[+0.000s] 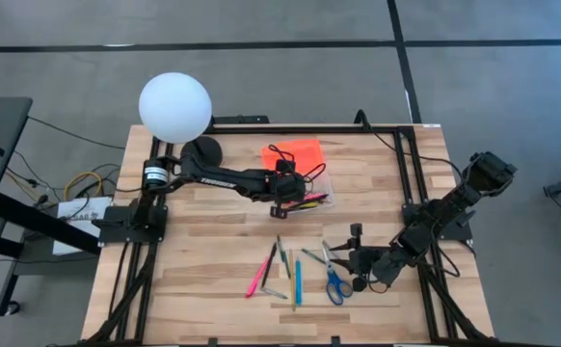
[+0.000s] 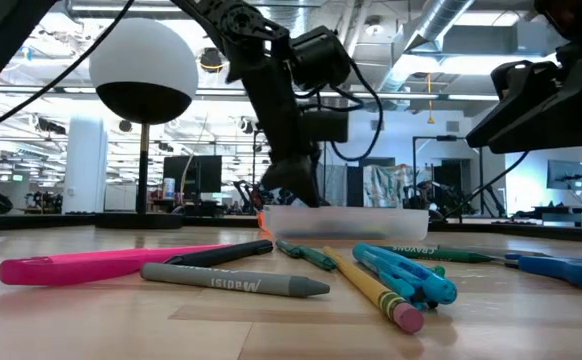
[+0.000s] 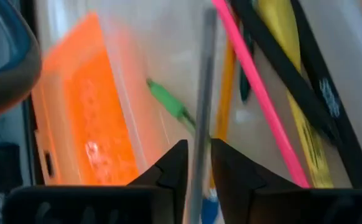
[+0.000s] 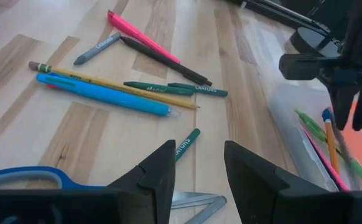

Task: Pick & place school supplies into a supply box
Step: Put the gray pen into the orange supply box, then put the gray crayon into the orange supply box

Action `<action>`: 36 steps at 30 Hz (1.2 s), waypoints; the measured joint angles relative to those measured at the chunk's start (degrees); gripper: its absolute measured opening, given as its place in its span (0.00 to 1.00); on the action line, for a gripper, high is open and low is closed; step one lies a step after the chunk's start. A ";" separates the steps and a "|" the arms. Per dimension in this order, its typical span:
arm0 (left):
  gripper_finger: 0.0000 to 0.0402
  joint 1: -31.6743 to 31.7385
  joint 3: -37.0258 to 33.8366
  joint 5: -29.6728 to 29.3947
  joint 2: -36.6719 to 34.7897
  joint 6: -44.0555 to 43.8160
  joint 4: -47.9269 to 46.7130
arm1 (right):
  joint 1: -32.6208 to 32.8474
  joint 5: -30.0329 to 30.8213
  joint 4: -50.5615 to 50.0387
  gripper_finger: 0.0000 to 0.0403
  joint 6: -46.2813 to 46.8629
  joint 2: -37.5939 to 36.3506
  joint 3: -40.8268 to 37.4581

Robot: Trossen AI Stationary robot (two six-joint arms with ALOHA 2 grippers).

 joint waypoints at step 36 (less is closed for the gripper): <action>0.33 -35.75 4.87 -17.12 -3.70 -33.51 -27.15 | -2.14 -2.64 -8.92 0.32 31.50 3.62 0.01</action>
